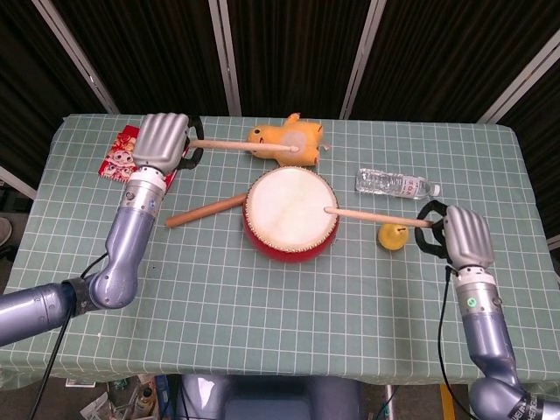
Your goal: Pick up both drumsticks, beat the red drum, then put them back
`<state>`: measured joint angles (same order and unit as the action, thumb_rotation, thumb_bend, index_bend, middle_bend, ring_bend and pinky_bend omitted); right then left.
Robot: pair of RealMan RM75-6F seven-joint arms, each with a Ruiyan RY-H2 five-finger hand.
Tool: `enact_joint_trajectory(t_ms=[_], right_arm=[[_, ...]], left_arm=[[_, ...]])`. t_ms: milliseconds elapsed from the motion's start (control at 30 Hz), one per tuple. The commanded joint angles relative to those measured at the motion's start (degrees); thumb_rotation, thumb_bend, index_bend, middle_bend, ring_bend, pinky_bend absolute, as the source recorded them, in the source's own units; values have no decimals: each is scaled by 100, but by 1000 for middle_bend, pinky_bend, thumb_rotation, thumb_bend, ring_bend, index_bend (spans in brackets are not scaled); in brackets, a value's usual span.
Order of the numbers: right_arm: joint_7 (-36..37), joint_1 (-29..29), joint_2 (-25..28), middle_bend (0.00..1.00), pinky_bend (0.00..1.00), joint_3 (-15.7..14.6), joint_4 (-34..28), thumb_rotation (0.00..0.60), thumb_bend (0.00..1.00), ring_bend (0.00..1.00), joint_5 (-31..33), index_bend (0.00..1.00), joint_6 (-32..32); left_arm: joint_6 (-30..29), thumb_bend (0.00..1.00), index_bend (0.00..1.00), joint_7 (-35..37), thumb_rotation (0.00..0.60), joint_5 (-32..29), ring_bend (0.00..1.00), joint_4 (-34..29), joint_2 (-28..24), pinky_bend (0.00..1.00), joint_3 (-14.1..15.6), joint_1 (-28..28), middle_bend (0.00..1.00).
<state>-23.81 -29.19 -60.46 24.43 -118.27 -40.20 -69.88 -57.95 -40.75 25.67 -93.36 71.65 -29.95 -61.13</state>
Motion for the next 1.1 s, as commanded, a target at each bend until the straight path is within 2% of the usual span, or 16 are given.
enact_joint_trajectory(t_ms=[33, 233, 333, 467, 567, 700, 767, 833, 967, 1100], right_arm=[[-652, -632, 51, 1000, 1000, 322, 62, 600, 771, 1000, 796, 942, 173], [-1390, -1375, -307, 1000, 1000, 241, 440, 600, 771, 1000, 1692, 941, 178], [-1934, -1778, -680, 1000, 1000, -12, 829, 600, 772, 1000, 1973, 942, 81], [-2974, -2307, -1611, 1000, 1000, -645, 1699, 600, 772, 1000, 2184, 943, -453], [-3607, -2498, -2246, 1000, 1000, -1054, 2293, 600, 772, 1000, 2415, 943, -718], [-4770, -2653, -2948, 1000, 1000, -1918, 3190, 600, 772, 1000, 2207, 948, -1189], [-4691, -2594, -3062, 1000, 1000, -1863, 3351, 600, 772, 1000, 2105, 948, -1317], [-4414, -2520, -2958, 1000, 1000, -1588, 3262, 600, 771, 1000, 2073, 949, -1387], [-3747, -2339, -2428, 1000, 1000, -949, 2587, 600, 772, 1000, 1975, 949, -1484], [-3248, -2120, -1948, 1000, 1000, -626, 1946, 600, 772, 1000, 1775, 949, -1558]], left_arm=[[191, 582, 783, 83, 600, -137, 1000, -28, -227, 1000, -19, -4, 1000], [395, 582, 783, 295, 600, -119, 1000, -59, -459, 1000, 89, 56, 1000], [479, 582, 783, 456, 600, -45, 1000, -79, -567, 1000, 161, 129, 1000], [633, 582, 783, 711, 600, 80, 1000, -70, -682, 1000, 319, 233, 1000], [710, 582, 783, 870, 600, 160, 1000, -52, -712, 1000, 426, 287, 1000], [780, 582, 783, 1027, 600, 240, 1000, -7, -723, 1000, 580, 316, 1000], [782, 582, 783, 1070, 600, 280, 1000, 13, -719, 1000, 651, 312, 1000], [753, 582, 783, 1107, 600, 324, 1000, 19, -710, 1000, 696, 295, 1000], [664, 582, 783, 1121, 600, 300, 1000, -2, -650, 1000, 723, 181, 1000], [521, 582, 783, 1039, 600, 233, 1000, -58, -570, 1000, 711, 18, 1000]])
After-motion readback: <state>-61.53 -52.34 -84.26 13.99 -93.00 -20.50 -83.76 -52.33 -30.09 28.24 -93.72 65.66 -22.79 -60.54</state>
